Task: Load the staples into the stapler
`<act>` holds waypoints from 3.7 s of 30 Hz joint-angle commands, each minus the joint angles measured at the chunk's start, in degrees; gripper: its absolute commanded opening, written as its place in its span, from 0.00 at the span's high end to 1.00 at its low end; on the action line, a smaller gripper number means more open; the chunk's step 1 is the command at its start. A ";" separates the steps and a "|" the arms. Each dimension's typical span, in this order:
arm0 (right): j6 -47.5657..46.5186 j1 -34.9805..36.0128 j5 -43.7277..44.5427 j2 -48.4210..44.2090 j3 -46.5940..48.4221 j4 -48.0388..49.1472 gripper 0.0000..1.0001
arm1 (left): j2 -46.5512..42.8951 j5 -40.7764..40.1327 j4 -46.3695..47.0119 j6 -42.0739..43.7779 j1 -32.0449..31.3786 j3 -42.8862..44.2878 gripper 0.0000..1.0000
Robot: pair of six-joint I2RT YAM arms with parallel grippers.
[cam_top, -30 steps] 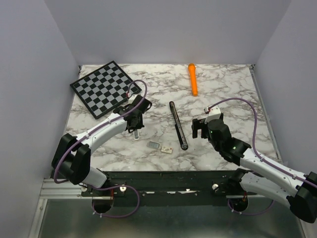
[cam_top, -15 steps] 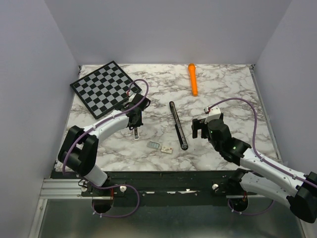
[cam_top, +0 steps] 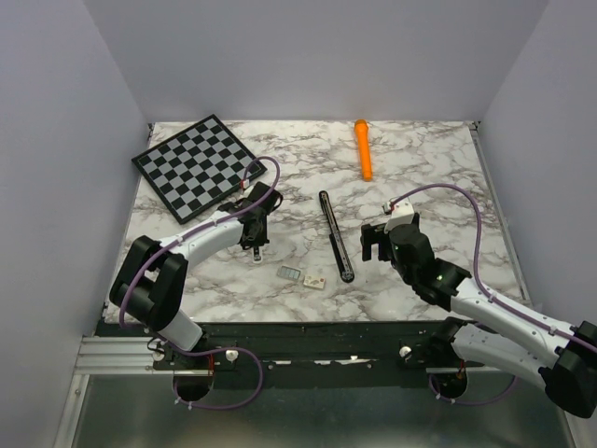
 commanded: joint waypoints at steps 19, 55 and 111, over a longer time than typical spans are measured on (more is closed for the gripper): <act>-0.43 -0.20 0.35 0.07 1.64 0.25 0.00 | -2.92 1.61 0.04 -2.51 0.16 1.34 0.98; -0.52 -0.20 0.18 0.42 1.64 0.16 0.00 | -1.25 1.18 -0.57 -2.07 0.16 0.72 1.00; -0.35 -0.20 -0.79 0.24 1.90 -0.28 0.00 | -1.25 3.81 -1.10 -2.51 0.16 -1.30 0.88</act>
